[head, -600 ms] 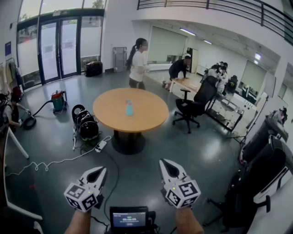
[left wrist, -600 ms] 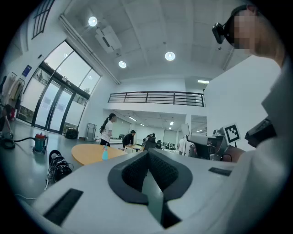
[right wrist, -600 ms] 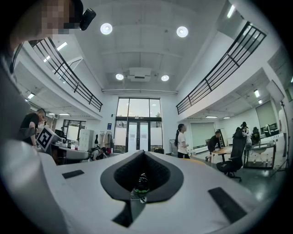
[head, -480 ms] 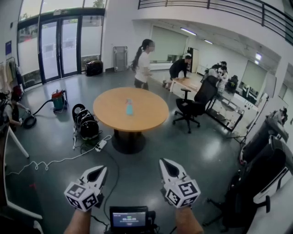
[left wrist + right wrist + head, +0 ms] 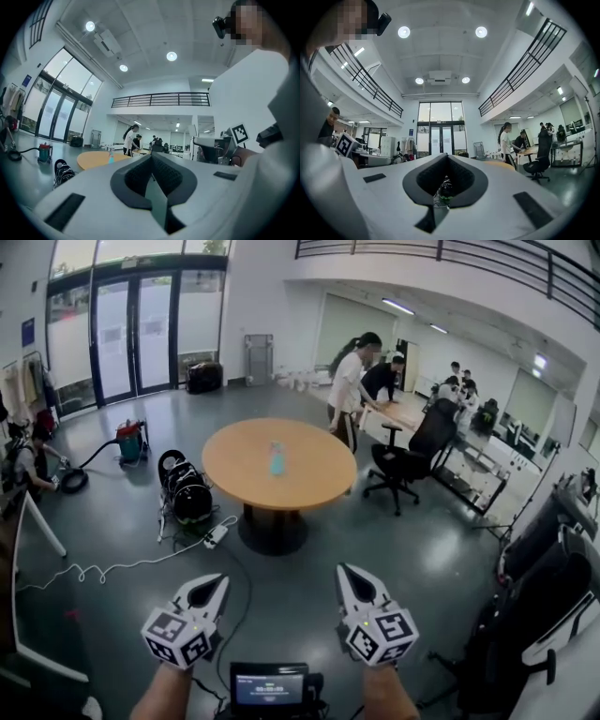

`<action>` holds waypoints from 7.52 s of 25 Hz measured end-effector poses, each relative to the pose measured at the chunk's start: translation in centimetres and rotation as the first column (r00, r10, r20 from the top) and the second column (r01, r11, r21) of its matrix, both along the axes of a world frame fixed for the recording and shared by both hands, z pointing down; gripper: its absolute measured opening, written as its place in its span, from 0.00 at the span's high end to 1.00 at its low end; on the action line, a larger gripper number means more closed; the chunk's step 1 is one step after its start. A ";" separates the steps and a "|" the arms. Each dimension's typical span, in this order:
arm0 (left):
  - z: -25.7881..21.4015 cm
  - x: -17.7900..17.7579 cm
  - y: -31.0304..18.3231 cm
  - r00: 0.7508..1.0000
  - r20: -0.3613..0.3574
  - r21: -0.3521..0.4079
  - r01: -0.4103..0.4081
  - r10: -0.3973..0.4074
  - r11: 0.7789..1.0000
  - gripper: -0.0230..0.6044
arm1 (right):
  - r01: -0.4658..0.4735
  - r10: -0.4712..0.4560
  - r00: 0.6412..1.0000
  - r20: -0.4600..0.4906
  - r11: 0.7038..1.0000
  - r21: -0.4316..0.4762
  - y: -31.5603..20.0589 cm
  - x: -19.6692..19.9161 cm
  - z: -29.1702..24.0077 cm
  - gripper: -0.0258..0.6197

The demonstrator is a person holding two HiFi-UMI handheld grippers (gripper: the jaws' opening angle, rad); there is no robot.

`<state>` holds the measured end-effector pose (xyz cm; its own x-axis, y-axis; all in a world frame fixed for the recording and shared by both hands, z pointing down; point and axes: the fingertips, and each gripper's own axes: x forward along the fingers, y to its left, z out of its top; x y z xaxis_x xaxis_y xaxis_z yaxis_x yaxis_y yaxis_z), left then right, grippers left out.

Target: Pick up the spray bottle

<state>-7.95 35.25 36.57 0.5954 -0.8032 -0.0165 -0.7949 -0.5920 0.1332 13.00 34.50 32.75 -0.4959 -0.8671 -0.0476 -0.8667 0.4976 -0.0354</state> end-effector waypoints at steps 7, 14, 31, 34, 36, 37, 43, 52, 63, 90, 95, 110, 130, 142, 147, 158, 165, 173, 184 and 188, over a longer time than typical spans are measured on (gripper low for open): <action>-0.4 -1.9 -0.1 0.998 -0.036 0.010 0.043 -0.043 0.999 0.96 | -0.010 0.011 0.999 -0.044 0.999 0.040 -0.1 -1.7 -0.4 0.95; 0.0 -3.6 0.1 0.999 -0.038 0.009 -0.006 0.007 1.000 0.96 | -0.023 0.025 0.998 -0.051 0.999 0.044 -0.3 -4.0 -0.3 0.95; 1.2 -7.3 -1.5 0.994 -0.071 -0.019 -0.087 0.086 0.996 0.96 | -0.080 0.082 0.994 -0.070 0.996 0.031 -1.2 -8.2 0.1 0.95; 1.3 -7.5 -2.7 0.995 -0.067 -0.019 -0.073 0.071 0.997 0.96 | -0.062 0.063 0.996 -0.058 0.998 0.022 -2.9 -8.5 0.7 0.95; 1.2 -7.6 -3.8 0.996 -0.064 -0.015 -0.058 0.057 0.998 0.96 | -0.046 0.048 0.998 -0.051 0.999 0.028 -4.2 -8.6 0.6 0.95; 1.1 -7.5 -4.4 0.997 -0.061 -0.015 -0.052 0.051 0.999 0.96 | -0.039 0.041 0.998 -0.048 0.999 0.033 -4.8 -8.5 0.5 0.95; 0.6 -6.1 -9.0 0.998 -0.053 -0.008 -0.027 0.026 1.000 0.96 | 0.014 -0.011 0.998 -0.057 0.998 0.054 -9.7 -7.9 0.6 0.95; -0.5 -0.8 -16.0 0.999 -0.034 0.006 -0.009 0.009 1.000 0.96 | 0.033 -0.027 0.997 -0.068 0.995 0.090 -17.0 -3.4 -0.5 0.95; -0.7 5.6 -21.7 1.000 0.019 -0.028 -0.004 0.005 1.000 0.96 | 0.060 -0.056 0.997 -0.043 0.994 0.088 -22.5 2.3 0.2 0.95; -0.3 0.8 -38.6 0.999 -0.039 -0.001 -0.025 0.025 1.000 0.96 | 0.026 -0.021 0.995 -0.097 0.999 0.043 -38.7 -2.6 0.5 0.93; -0.3 -1.6 -42.7 0.999 -0.028 -0.001 -0.045 0.045 0.999 0.96 | 0.008 -0.004 0.994 -0.110 0.999 0.034 -42.8 -4.8 0.3 0.90; 0.9 -5.1 -51.3 0.994 -0.078 -0.021 -0.076 0.074 0.997 0.96 | -0.010 0.008 0.987 -0.160 1.000 -0.016 -50.8 -8.4 1.6 0.77; -1.4 -3.6 -68.3 0.995 0.016 0.035 0.096 -0.097 0.995 0.96 | 0.171 -0.168 0.982 -0.089 0.985 0.017 -69.0 -7.3 1.9 0.70; 0.7 -3.1 -73.5 0.994 0.049 -0.047 0.098 -0.096 0.994 0.96 | 0.234 -0.235 0.970 -0.065 0.972 -0.032 -74.5 -8.3 3.5 0.57; 1.9 -3.9 -75.0 0.999 0.038 -0.076 0.039 -0.036 0.996 0.96 | 0.190 -0.192 0.979 -0.062 0.981 -0.041 -75.0 -8.8 4.0 0.52; 4.0 -5.5 -76.5 0.997 0.023 -0.117 -0.070 0.073 0.991 0.81 | 0.113 -0.120 0.988 -0.096 0.991 -0.076 -75.6 -9.7 5.4 0.47; 8.9 -5.9 -75.0 0.994 0.020 -0.203 -0.097 0.103 0.974 0.69 | 0.117 -0.136 0.986 -0.095 0.977 -0.180 -74.1 -10.2 9.4 0.39; 13.5 -5.2 -75.8 0.989 0.055 -0.280 -0.116 0.136 0.953 0.59 | 0.147 -0.183 0.977 -0.109 0.949 -0.278 -74.9 -10.1 15.4 0.30; 23.8 -4.4 -75.3 0.982 0.080 -0.475 -0.111 0.168 0.873 0.36 | 0.165 -0.229 0.967 -0.109 0.895 -0.415 -75.1 -9.5 26.1 0.23; 26.5 -4.5 -75.0 0.977 0.108 -0.499 -0.104 0.181 0.861 0.36 | 0.176 -0.257 0.959 -0.122 0.871 -0.458 -75.1 -10.0 29.4 0.19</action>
<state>-12.46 -39.76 63.09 0.6689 -0.5912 0.4507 -0.7396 -0.5900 0.3238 3.03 -40.64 62.14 -0.6383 -0.6478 0.4158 -0.7514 0.6418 -0.1535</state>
